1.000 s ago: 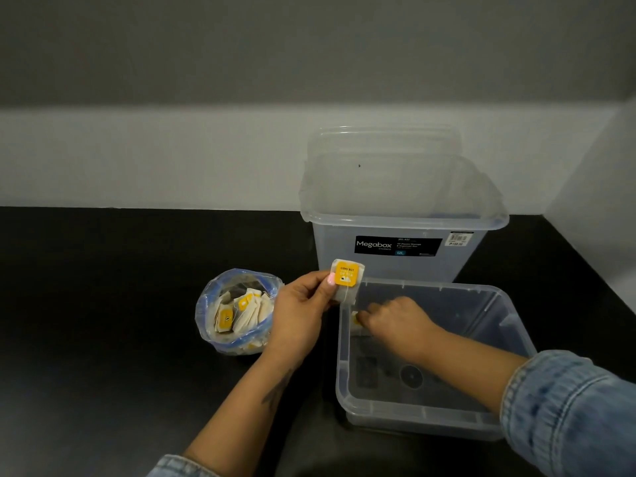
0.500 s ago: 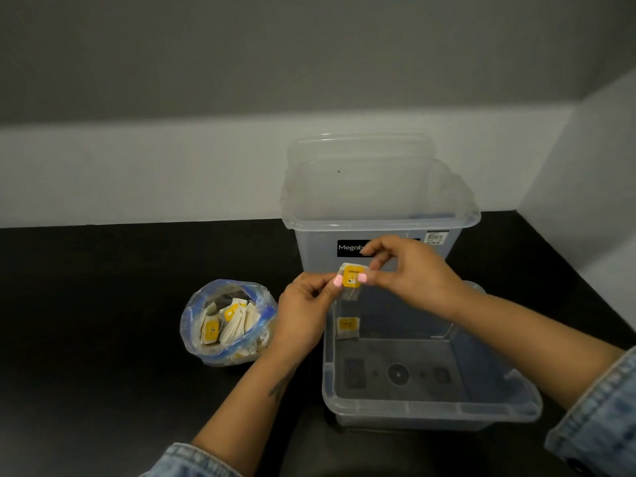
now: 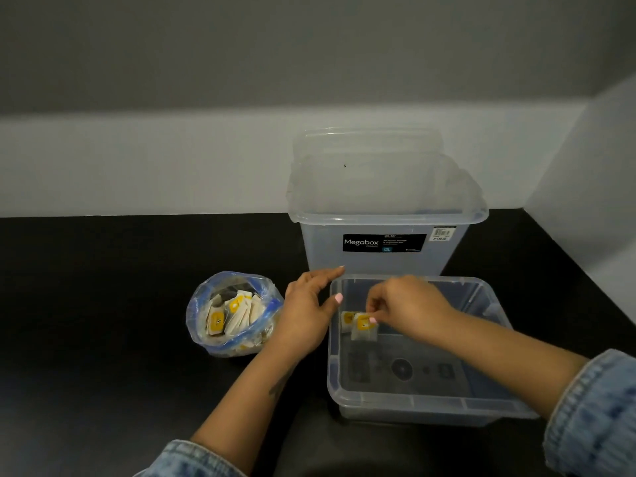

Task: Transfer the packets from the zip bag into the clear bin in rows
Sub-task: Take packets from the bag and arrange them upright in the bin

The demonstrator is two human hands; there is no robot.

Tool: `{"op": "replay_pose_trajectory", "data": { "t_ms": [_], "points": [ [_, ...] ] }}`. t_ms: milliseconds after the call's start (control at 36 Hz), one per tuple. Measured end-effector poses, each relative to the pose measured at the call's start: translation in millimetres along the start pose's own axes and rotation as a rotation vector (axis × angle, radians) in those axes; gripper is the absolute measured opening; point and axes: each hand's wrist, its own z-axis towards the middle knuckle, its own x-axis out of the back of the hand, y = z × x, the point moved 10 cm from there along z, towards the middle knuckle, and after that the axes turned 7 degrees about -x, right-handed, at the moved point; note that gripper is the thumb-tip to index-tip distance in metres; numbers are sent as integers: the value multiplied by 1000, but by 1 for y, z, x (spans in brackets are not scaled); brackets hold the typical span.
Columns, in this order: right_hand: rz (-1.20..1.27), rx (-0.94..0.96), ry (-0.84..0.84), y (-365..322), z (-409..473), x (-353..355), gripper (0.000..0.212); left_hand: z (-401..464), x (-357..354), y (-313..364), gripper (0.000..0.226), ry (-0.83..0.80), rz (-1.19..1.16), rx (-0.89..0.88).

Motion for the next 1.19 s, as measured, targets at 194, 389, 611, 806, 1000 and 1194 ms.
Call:
{"op": "replay_pose_trajectory", "data": {
  "t_ms": [194, 389, 611, 806, 1000, 1194],
  "points": [
    [-157, 17, -6, -4, 10, -34, 14, -2, 1, 1, 45, 16, 1, 5],
    [-180, 38, 57, -6, 15, -39, 13, -1, -1, 4, 43, 9, 9, 5],
    [-176, 38, 102, -8, 16, -34, 17, 0, -2, 3, 44, 8, -4, 9],
    [-288, 64, 79, -9, 16, -40, 18, 0, 0, 4, 44, 19, -5, 11],
    [-303, 88, 128, -6, 13, -25, 20, -2, 10, 9, 39, 71, -65, -11],
    [-211, 55, 166, 1, 5, -6, 25, -4, 26, 13, 41, 96, -77, -43]
  ]
}}
